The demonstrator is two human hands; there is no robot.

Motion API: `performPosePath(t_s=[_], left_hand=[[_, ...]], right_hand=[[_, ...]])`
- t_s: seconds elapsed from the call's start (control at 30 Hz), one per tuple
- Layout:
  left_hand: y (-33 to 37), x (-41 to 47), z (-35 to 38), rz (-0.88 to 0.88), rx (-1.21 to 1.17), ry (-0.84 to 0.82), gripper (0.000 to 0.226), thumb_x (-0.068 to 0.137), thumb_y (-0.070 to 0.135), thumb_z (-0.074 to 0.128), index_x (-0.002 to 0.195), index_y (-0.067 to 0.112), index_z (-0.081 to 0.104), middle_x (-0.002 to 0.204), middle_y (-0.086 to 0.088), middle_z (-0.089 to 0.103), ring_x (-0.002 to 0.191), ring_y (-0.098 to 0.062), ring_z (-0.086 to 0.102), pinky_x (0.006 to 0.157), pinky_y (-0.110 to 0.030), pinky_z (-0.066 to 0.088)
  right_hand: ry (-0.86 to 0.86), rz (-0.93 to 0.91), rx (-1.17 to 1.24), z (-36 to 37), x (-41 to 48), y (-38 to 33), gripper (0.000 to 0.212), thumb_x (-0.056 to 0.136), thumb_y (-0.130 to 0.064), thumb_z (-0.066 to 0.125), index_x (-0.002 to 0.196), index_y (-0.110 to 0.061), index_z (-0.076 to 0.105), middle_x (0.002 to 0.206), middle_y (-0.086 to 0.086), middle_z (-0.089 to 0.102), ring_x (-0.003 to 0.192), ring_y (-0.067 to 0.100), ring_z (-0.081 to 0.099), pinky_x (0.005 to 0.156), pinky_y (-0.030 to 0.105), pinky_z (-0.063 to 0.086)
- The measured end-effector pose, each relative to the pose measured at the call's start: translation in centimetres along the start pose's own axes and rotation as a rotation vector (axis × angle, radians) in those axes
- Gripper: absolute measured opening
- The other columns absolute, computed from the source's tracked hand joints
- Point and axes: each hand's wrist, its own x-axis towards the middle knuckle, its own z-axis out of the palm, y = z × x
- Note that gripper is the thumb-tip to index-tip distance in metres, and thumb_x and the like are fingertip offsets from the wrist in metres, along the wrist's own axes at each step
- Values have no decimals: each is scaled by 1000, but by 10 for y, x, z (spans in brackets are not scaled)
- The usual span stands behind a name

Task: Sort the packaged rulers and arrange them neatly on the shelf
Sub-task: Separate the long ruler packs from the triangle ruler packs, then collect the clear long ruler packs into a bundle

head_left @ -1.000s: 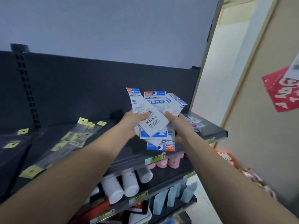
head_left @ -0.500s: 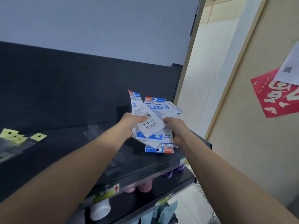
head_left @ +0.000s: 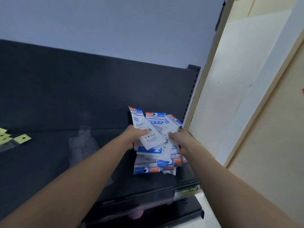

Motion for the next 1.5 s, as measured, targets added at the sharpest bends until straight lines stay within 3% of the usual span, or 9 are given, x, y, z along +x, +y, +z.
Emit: performPosePath(t_s=[0.17, 0.27, 0.33, 0.4, 0.53, 0.7, 0.9, 1.2, 1.5], left_hand=[[-17, 21, 1, 75, 406, 105, 48, 86, 12, 65, 124, 13, 36, 116, -4, 58, 102, -21, 59, 83, -35, 52], [-24, 26, 3, 148, 709, 141, 65, 85, 23, 63, 142, 26, 30, 138, -9, 43, 120, -26, 50, 102, -37, 43], [-25, 28, 4, 142, 880, 175, 67, 91, 33, 57, 150, 34, 24, 156, -14, 13, 139, -32, 30, 113, -36, 30], [-26, 31, 5, 123, 1011, 184, 54, 97, 40, 47, 148, 37, 30, 160, -12, 6, 143, -33, 20, 116, -36, 24], [-24, 33, 5, 62, 1123, 130, 45, 101, 42, 33, 146, 36, 36, 153, -6, 35, 136, -30, 36, 111, -37, 33], [-13, 23, 4, 96, 1146, 172, 41, 102, 34, 35, 135, 16, 50, 145, -9, 46, 131, -27, 42, 104, -30, 34], [-3, 5, -12, 109, 1234, 216, 37, 95, 36, 51, 126, 16, 59, 131, -4, 58, 117, -23, 54, 90, -28, 42], [11, -59, -41, 219, 1485, 613, 24, 92, 34, 56, 104, 14, 57, 114, -9, 61, 105, -31, 59, 75, -34, 44], [-3, -158, -129, -76, 1566, 794, 32, 88, 35, 58, 113, 14, 60, 119, -7, 62, 109, -28, 60, 80, -36, 48]], right_hand=[[-28, -80, -250, -4, 32, 11, 47, 92, -16, 63, 130, 4, 44, 108, 11, 58, 89, 23, 54, 75, 30, 44], [-18, -155, -408, -5, 47, 15, 30, 92, -23, 63, 107, 2, 58, 96, 17, 65, 78, 22, 55, 70, 32, 48], [-12, -192, -568, -5, 55, 15, 29, 90, -32, 64, 97, -4, 59, 108, 19, 66, 91, 29, 62, 80, 36, 51], [-8, -222, -715, -6, 60, 16, 50, 89, -41, 60, 122, -4, 51, 123, 15, 58, 110, 32, 57, 80, 32, 44], [15, -303, -854, -8, 68, 20, 53, 93, -47, 51, 132, -12, 47, 131, 16, 46, 120, 35, 47, 89, 38, 42], [43, -403, -963, -10, 72, 11, 46, 93, -46, 49, 124, -11, 49, 126, 16, 49, 119, 35, 46, 94, 41, 42], [61, -693, -1047, -1, 60, -7, 36, 93, -35, 52, 124, -16, 52, 124, 9, 53, 115, 30, 47, 91, 38, 40], [-282, -952, -1186, 55, 19, -19, 41, 92, -37, 54, 129, -19, 52, 127, 8, 54, 121, 28, 44, 97, 38, 39], [-641, -1150, -1201, 139, -61, -18, 41, 92, -27, 54, 132, -19, 50, 134, 7, 52, 124, 28, 45, 99, 38, 42]])
